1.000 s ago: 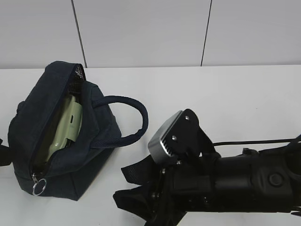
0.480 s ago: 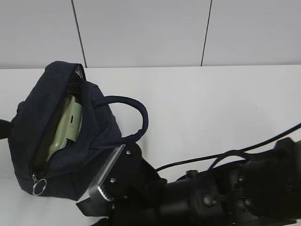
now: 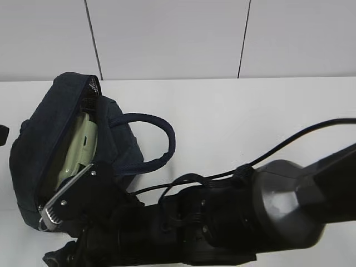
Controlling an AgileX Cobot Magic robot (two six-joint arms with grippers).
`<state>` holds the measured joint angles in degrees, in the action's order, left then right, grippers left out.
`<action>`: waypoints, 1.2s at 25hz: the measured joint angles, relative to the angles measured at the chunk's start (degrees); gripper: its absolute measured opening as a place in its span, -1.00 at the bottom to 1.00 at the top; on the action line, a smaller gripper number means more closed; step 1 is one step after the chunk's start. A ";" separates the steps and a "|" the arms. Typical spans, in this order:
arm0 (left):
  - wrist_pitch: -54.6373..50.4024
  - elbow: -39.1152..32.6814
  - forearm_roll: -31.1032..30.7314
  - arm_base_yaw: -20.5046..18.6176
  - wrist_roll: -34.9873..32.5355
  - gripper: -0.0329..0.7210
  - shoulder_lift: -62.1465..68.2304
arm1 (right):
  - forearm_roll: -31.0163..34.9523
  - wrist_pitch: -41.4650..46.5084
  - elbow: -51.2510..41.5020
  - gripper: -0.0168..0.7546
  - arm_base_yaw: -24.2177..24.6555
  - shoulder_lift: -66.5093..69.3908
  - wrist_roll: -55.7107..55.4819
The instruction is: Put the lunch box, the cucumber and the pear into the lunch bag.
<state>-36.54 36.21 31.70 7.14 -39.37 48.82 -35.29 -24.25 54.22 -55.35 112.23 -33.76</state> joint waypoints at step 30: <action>0.50 0.00 1.46 0.00 0.00 -0.20 0.00 | 6.49 7.22 10.28 0.14 -1.28 6.32 3.38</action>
<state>-36.05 36.21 33.16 7.14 -39.37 48.82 -28.80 -17.03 64.49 -56.63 118.55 -30.38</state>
